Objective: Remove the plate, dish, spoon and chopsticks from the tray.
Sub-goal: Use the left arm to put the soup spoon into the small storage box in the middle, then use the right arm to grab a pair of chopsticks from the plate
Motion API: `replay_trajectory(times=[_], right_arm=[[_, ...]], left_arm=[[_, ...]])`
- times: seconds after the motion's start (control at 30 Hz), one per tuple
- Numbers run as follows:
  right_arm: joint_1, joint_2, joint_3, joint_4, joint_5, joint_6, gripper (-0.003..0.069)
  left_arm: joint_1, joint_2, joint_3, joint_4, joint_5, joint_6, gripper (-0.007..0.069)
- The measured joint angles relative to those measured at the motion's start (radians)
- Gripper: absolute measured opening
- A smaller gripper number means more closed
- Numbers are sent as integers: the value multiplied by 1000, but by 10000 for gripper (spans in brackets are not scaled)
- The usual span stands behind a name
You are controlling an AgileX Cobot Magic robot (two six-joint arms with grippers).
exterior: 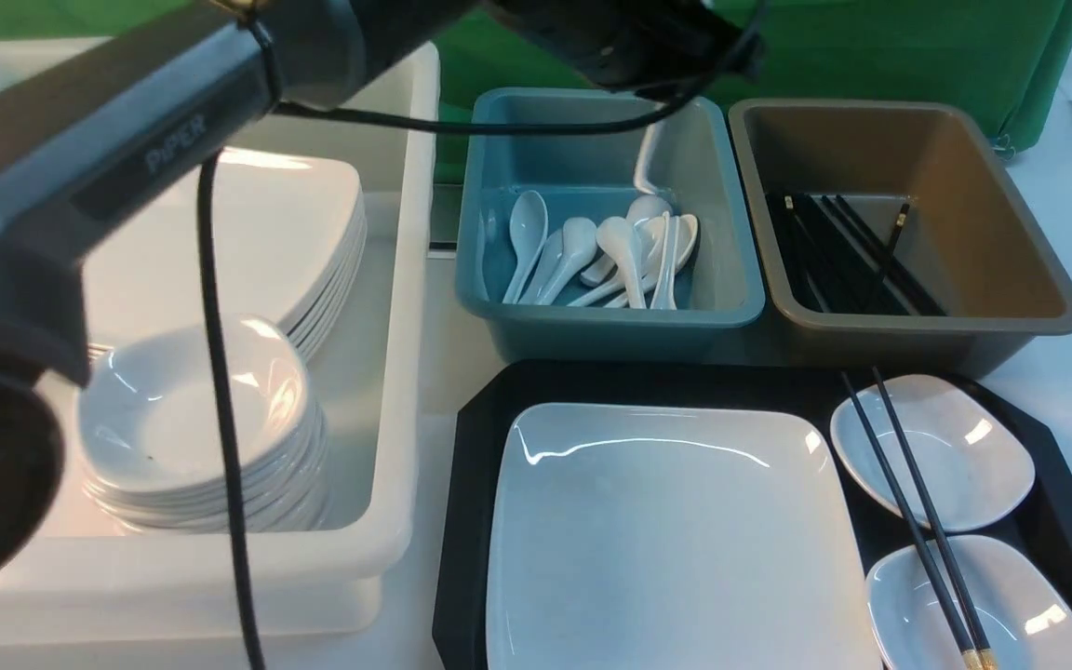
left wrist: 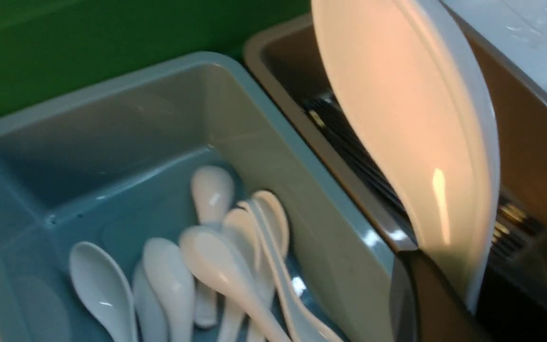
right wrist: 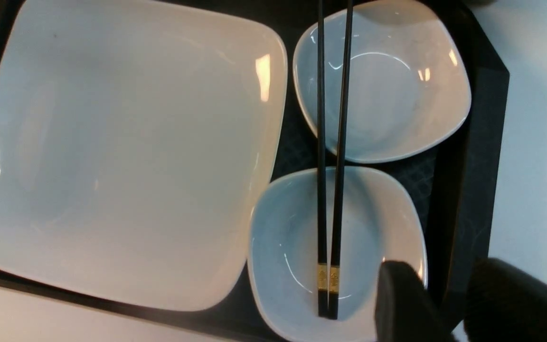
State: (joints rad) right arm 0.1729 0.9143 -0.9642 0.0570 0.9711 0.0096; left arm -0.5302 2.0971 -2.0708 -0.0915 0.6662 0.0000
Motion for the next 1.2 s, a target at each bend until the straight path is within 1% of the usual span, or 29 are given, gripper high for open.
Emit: replay_trajectory(times=[0.07,0.1,0.2,0.4,0.43,0.47,0.5,0.53,0.6,0.63,0.67,0.7,0.73,0.77,0.8,0.83,0.87,0.9,0.93,0.97,1.0,1.03,1.07,1.13,1.17,1.2], right_arm=[[0,0,0,0,0,1,239],[0,0,0,0,-5,1,239],[0,0,0,0,-18,1,239],[0,0,0,0,-53,0,240],[0,0,0,0,-53,0,240],[0,0,0,0,-54,-1,242],[0,1,0,0,-58,-1,243],[0,3,0,0,-66,-1,244],[0,7,0,0,-78,-1,245],[0,19,-2,0,-84,-1,246],[0,45,-11,0,-91,-10,247],[0,50,-11,0,-92,-10,248],[0,85,-27,0,-97,-24,253],[0,123,-41,0,-99,-41,267],[0,151,-50,0,-100,-53,282],[0,166,-54,0,-102,-56,292],[0,227,-70,0,-106,-71,342],[0,266,-78,0,-108,-78,380],[0,274,-80,0,-108,-78,388],[0,345,-87,-4,-117,-85,465],[0,383,-89,-4,-125,-90,506],[0,384,-89,-4,-127,-90,506],[0,435,-92,-4,-138,-97,556],[10,512,-93,-8,-178,-103,603],[18,545,-94,-9,-197,-103,611],[22,557,-94,-10,-202,-103,613]], left_arm=[[18,26,0,-3,-23,0,66],[38,66,0,-4,-45,0,76],[48,94,0,-4,-51,6,111],[52,119,0,29,-38,0,360],[52,118,0,29,-38,0,360],[52,111,0,32,-1,0,402],[52,99,0,37,41,0,422],[52,92,0,40,76,0,424],[52,70,0,49,140,0,404],[52,49,0,59,188,0,368],[52,6,0,78,261,0,277],[52,0,0,81,261,0,262],[52,-59,0,91,328,14,144],[52,-95,0,99,354,26,89],[52,-126,4,99,365,30,55],[52,-135,8,99,369,32,49],[52,-213,35,99,372,41,24],[52,-260,62,101,372,48,17],[52,-269,75,101,372,50,15],[51,-360,141,101,368,55,11],[51,-403,184,100,361,56,11],[51,-403,184,100,361,56,11],[51,-496,287,100,336,56,11],[50,-633,460,99,271,56,11],[50,-697,544,99,237,53,11],[50,-710,560,99,230,51,11]])
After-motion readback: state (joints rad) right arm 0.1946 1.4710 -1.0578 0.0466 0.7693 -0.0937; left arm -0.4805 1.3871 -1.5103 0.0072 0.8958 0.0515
